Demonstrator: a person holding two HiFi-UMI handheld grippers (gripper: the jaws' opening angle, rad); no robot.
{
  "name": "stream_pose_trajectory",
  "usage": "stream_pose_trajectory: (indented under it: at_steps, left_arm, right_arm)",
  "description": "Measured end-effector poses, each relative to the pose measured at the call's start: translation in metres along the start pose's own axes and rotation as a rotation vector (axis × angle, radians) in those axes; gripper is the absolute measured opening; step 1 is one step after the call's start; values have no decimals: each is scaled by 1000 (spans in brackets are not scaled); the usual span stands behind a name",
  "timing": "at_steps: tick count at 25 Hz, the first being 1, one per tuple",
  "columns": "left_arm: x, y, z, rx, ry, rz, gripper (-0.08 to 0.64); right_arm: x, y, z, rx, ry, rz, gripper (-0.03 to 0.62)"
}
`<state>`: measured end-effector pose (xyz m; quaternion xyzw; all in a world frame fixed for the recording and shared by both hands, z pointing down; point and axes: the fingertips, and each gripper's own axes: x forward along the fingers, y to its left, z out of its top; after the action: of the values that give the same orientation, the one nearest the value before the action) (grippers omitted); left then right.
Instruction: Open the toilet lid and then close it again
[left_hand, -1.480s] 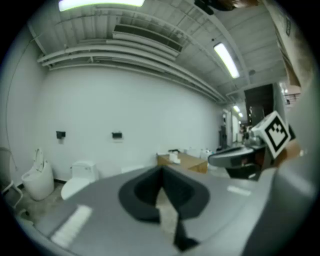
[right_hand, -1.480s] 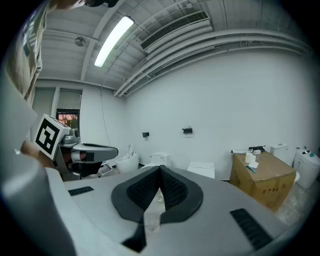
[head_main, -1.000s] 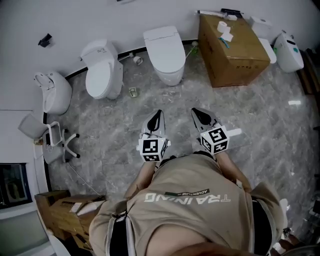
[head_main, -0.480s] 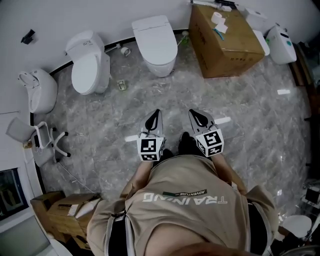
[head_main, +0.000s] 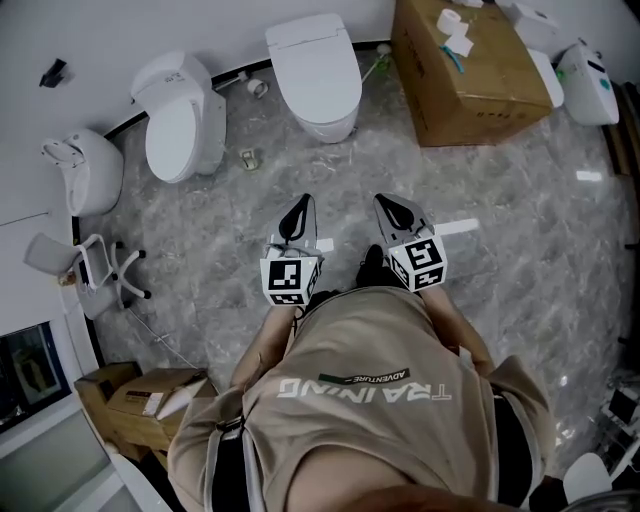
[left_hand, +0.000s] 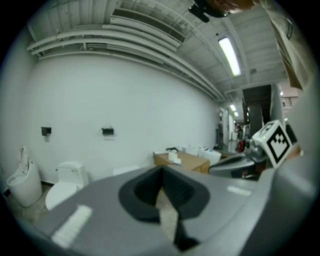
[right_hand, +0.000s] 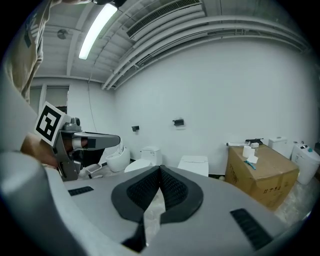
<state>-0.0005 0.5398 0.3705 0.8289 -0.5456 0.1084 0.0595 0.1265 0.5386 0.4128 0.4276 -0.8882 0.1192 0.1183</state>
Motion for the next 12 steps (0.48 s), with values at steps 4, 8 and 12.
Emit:
stream_pose_trajectory:
  at_steps: [4,8,12]
  left_arm:
    - [35,-6,-5,-14,28,16,3]
    - [68,-14,2,47,27,25,3]
    - [80,-12,-2,40,60,43,3]
  right_arm:
    - [16,-33,-4,23,9,20,14]
    - [35,-61,-6,-30,33,54,14]
    - [47,-71,1,-44,27,85,14]
